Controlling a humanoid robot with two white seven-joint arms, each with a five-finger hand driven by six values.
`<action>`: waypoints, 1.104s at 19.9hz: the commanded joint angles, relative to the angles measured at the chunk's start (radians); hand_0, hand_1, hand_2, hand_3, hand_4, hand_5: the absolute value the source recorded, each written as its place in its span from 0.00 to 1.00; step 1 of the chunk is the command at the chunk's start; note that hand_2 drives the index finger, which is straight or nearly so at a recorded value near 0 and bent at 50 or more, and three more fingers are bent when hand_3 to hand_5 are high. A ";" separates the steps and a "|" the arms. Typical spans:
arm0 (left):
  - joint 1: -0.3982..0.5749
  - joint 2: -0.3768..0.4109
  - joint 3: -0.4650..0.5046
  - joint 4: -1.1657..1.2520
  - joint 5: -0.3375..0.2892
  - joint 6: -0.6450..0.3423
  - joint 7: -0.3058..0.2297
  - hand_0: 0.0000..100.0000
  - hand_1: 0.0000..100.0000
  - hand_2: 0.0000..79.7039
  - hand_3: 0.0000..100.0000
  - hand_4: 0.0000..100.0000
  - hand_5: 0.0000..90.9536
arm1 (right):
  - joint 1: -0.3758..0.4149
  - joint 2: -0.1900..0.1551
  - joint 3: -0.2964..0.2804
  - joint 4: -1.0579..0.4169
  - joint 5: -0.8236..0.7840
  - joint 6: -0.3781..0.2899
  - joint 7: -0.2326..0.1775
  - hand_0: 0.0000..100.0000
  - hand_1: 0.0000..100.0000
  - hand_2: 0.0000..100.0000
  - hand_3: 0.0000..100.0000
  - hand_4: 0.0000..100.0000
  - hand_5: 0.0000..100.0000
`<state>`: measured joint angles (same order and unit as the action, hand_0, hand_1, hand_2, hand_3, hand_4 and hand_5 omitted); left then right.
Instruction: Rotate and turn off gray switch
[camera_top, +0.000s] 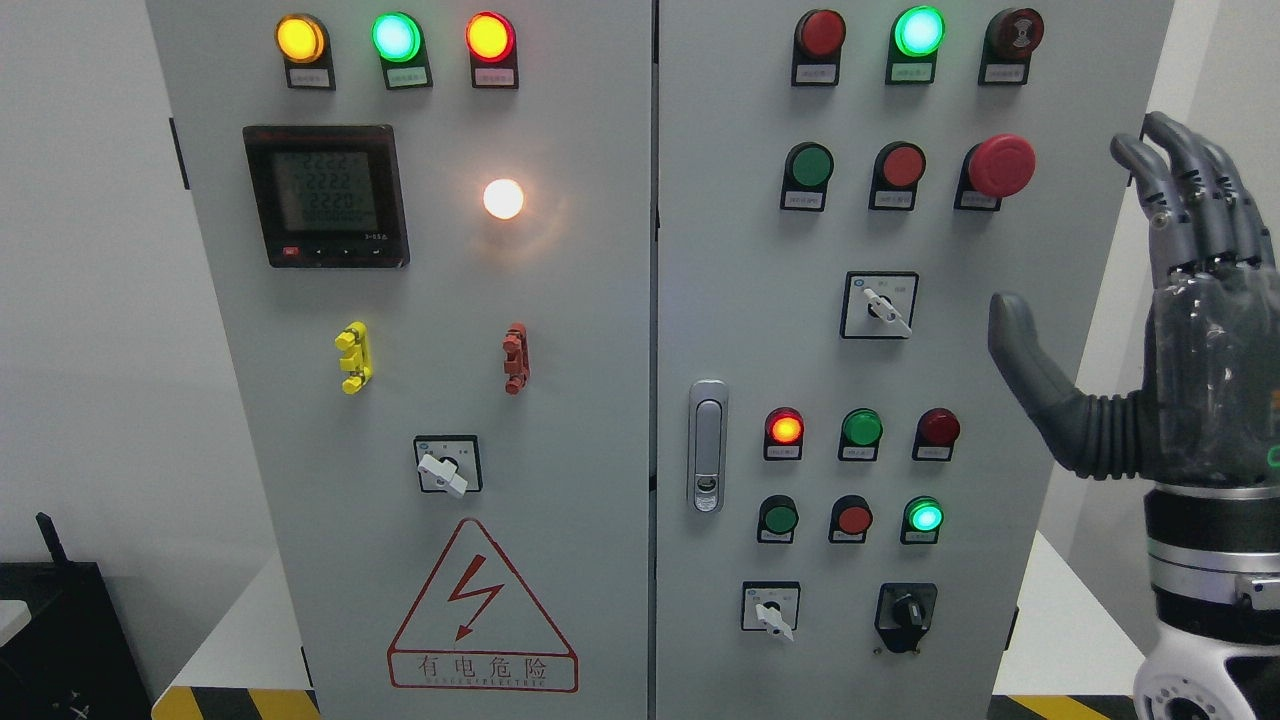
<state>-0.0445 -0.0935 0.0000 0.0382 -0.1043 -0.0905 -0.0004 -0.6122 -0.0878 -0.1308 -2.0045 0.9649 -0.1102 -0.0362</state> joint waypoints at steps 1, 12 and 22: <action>0.000 0.000 0.032 0.000 0.000 0.000 0.000 0.12 0.39 0.00 0.00 0.00 0.00 | 0.000 0.011 -0.001 0.000 -0.002 -0.002 -0.008 0.39 0.37 0.00 0.41 0.37 0.45; 0.000 0.000 0.032 0.000 0.000 0.000 0.000 0.12 0.39 0.00 0.00 0.00 0.00 | 0.009 0.020 -0.001 0.009 -0.002 0.014 -0.010 0.28 0.36 0.18 0.63 0.73 0.93; 0.000 0.000 0.032 0.000 0.000 0.000 0.000 0.12 0.39 0.00 0.00 0.00 0.00 | 0.041 0.022 0.025 0.013 -0.002 0.099 0.001 0.07 0.35 0.35 0.73 0.80 0.98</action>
<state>-0.0445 -0.0935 0.0000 0.0382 -0.1043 -0.0905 -0.0004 -0.5867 -0.0708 -0.1227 -1.9969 0.9630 -0.0202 -0.0438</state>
